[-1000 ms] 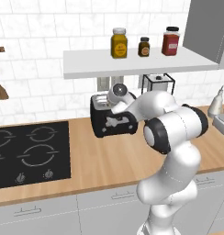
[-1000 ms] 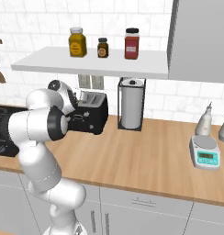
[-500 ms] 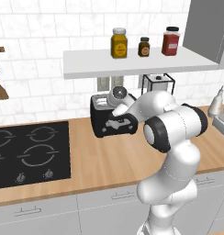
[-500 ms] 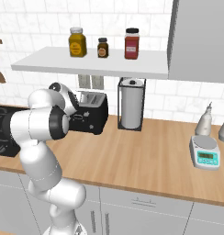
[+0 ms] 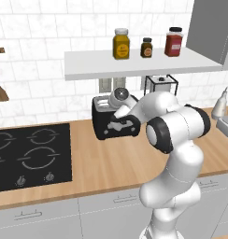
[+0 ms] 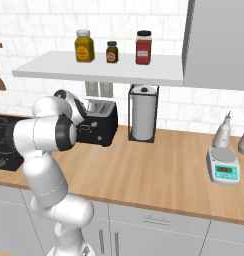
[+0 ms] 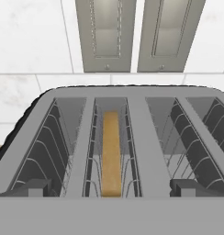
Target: Start the toaster. Once the lever pops up, take the bread to the plate on the dining counter.
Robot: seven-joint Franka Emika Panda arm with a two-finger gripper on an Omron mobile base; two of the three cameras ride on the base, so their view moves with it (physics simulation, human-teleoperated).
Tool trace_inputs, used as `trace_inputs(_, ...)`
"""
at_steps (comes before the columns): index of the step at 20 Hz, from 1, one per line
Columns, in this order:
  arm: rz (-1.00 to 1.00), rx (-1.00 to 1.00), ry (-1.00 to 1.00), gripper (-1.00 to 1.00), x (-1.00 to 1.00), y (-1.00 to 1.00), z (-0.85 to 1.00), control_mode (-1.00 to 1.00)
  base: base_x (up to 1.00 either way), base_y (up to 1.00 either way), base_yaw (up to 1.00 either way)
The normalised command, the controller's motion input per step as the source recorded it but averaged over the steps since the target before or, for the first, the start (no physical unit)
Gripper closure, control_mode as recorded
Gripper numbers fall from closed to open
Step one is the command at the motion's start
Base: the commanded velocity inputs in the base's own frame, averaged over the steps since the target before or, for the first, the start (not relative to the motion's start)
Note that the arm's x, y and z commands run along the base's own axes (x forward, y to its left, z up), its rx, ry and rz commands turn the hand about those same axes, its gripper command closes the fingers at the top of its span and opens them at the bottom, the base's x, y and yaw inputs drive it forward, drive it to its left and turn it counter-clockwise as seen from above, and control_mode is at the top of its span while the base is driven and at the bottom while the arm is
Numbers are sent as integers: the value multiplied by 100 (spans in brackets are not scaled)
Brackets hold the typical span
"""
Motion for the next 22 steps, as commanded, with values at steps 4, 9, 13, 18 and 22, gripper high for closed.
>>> trace_inputs(4, 0, 0, 0, -100, 1, 0, 0, -100, 0, 0, 0)
trace_inputs(9, 0, 0, 0, -100, 0, 0, 0, -100, 0, 0, 0)
trace_inputs(13, 0, 0, 0, -100, 0, 0, 0, -100, 0, 0, 0)
trace_inputs(18, 0, 0, 0, -100, 0, 0, 0, -100, 0, 0, 0)
trace_inputs(22, 0, 0, 0, -100, 0, 0, 0, -100, 0, 0, 0)
